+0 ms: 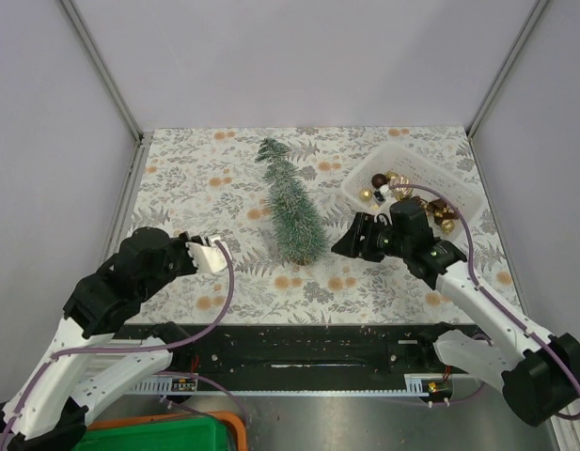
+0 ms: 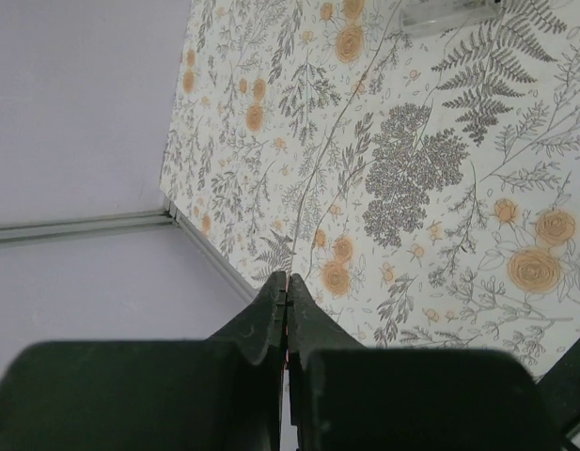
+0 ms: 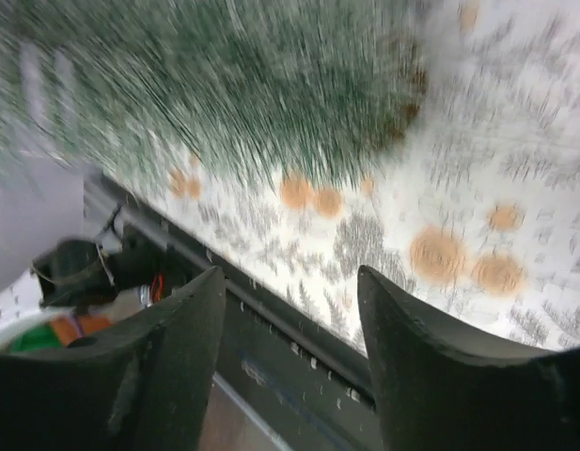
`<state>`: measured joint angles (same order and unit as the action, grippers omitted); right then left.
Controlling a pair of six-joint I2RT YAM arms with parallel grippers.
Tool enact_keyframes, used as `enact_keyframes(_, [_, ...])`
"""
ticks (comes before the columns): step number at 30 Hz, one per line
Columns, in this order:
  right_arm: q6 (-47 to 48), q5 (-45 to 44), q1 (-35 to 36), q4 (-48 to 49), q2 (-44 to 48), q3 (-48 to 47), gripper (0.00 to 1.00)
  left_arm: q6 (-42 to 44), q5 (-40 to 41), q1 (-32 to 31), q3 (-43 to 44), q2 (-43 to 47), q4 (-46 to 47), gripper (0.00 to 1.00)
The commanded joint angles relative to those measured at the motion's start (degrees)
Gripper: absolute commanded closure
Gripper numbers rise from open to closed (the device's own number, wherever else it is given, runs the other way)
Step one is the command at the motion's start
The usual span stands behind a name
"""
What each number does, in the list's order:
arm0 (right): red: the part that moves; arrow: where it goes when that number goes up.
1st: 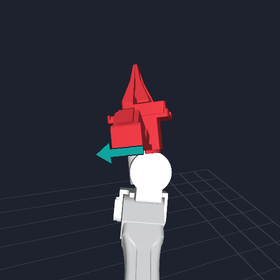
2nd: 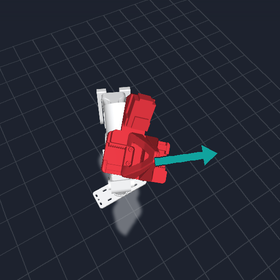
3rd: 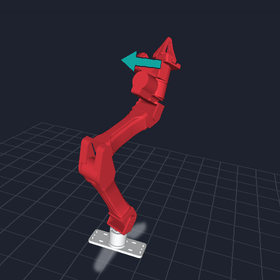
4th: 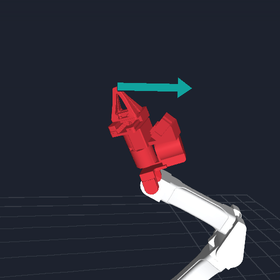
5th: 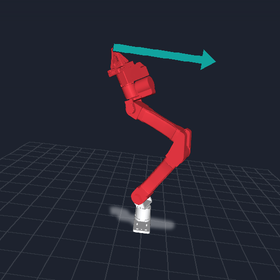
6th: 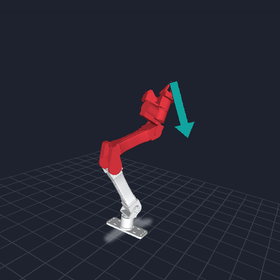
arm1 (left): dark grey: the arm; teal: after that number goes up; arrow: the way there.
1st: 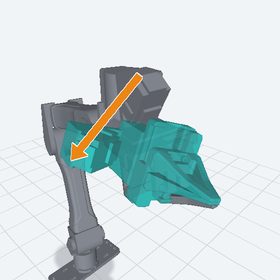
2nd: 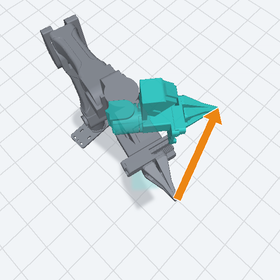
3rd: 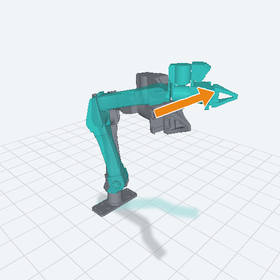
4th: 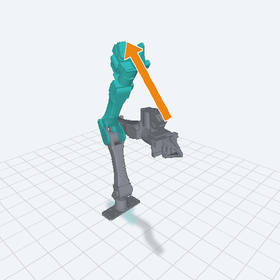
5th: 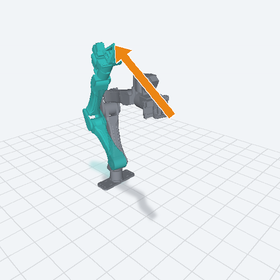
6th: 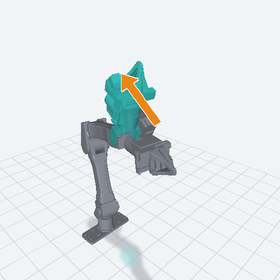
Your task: Decorate the small christmas tree
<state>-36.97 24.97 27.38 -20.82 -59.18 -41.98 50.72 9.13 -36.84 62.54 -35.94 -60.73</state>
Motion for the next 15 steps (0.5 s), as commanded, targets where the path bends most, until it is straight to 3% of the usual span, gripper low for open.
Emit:
enact_keyframes(1, [4.97,-14.93,0.05,13.33,3.90,-3.36,0.23,-7.90,7.83,0.19,-4.44,-0.09,11.23,1.00])
enact_keyframes(4, [8.22,-17.06,-0.04,17.11,-0.92,-10.90,0.16,-13.17,8.19,0.63,-5.06,-1.58,13.26,1.00])
enact_keyframes(10, [10.60,-7.93,0.05,27.49,-7.70,-22.00,0.08,-18.99,5.29,3.26,-4.36,-4.75,15.99,1.00])
enact_keyframes(15, [14.37,-4.05,1.53,26.63,-9.72,-29.81,0.03,-22.32,4.85,7.04,-4.27,-7.03,19.50,1.00])
